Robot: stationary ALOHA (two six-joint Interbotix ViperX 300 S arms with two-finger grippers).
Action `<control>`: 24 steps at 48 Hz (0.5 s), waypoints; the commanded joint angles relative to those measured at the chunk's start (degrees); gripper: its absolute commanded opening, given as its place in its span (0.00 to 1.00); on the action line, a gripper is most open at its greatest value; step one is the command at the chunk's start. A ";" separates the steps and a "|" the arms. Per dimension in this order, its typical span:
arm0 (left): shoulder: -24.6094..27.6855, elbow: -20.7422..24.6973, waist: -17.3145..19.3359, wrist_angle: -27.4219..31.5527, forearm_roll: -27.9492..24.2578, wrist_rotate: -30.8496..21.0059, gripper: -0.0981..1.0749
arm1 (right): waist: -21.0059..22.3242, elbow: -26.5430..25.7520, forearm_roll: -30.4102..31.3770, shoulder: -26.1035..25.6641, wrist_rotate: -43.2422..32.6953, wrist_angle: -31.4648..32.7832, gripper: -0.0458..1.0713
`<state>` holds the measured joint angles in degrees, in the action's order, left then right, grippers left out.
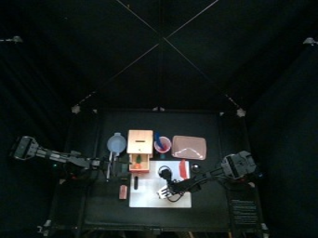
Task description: Put carrot top and bottom into open drawer
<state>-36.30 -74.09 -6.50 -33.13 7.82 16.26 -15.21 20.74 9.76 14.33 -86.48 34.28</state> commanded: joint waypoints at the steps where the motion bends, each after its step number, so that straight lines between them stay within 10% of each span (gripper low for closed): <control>1: 0.09 0.62 0.00 -0.26 0.00 0.00 0.81 | 1.76 -2.29 3.69 -4.04 0.18 -0.09 0.69; 15: 0.09 1.05 0.35 -0.26 0.00 0.00 0.81 | 9.32 -10.55 24.87 -6.15 0.18 -0.44 0.69; 24: 0.09 0.88 0.35 -0.26 0.09 -0.09 0.81 | 12.39 -13.80 27.77 -2.11 0.18 -2.72 0.69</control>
<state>-36.30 -74.09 -6.33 -33.13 7.82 16.26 -3.52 9.05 36.91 12.30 -86.48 32.96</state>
